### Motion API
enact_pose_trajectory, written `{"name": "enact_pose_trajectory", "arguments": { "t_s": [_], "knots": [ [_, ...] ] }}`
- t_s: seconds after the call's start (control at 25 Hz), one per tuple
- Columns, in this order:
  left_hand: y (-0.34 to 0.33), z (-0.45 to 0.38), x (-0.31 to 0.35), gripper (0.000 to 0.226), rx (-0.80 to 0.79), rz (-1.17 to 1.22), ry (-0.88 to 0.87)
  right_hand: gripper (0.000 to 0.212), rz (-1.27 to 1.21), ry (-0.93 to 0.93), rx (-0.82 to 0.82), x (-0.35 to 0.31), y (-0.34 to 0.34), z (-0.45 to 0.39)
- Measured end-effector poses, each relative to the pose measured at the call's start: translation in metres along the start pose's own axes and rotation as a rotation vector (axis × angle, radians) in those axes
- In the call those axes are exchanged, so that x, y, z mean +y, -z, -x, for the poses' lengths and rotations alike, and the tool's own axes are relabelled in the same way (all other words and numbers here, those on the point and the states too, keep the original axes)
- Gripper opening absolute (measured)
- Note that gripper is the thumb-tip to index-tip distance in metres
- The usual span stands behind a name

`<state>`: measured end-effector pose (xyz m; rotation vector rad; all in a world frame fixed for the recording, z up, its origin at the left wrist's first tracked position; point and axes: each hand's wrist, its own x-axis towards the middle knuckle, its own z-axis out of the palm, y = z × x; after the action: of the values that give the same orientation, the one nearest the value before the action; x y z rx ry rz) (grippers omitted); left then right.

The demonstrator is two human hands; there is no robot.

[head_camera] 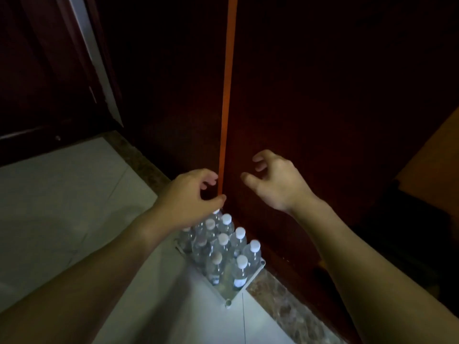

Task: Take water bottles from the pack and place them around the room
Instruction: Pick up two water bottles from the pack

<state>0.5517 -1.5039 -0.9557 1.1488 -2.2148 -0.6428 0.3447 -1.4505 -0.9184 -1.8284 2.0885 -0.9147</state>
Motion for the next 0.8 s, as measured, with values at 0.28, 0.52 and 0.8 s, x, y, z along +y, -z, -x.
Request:
{"name": "enact_pose_trajectory", "arguments": {
  "t_s": [0.28,0.52,0.8],
  "knots": [
    [-0.094,0.064,-0.077,0.043,-0.290,-0.257,0.034,0.054,0.252,0.103,-0.352,0.069,-0.128,0.056],
    [-0.181,0.103,-0.121,0.067,-0.271,0.083,0.336,0.083,0.160,-0.097,-0.402,0.131,-0.192,0.102],
    [-0.236,0.119,-0.162,0.047,-0.054,0.176,0.406,0.055,-0.381,-0.392,-0.146,0.157,-0.258,0.134]
  ]
}}
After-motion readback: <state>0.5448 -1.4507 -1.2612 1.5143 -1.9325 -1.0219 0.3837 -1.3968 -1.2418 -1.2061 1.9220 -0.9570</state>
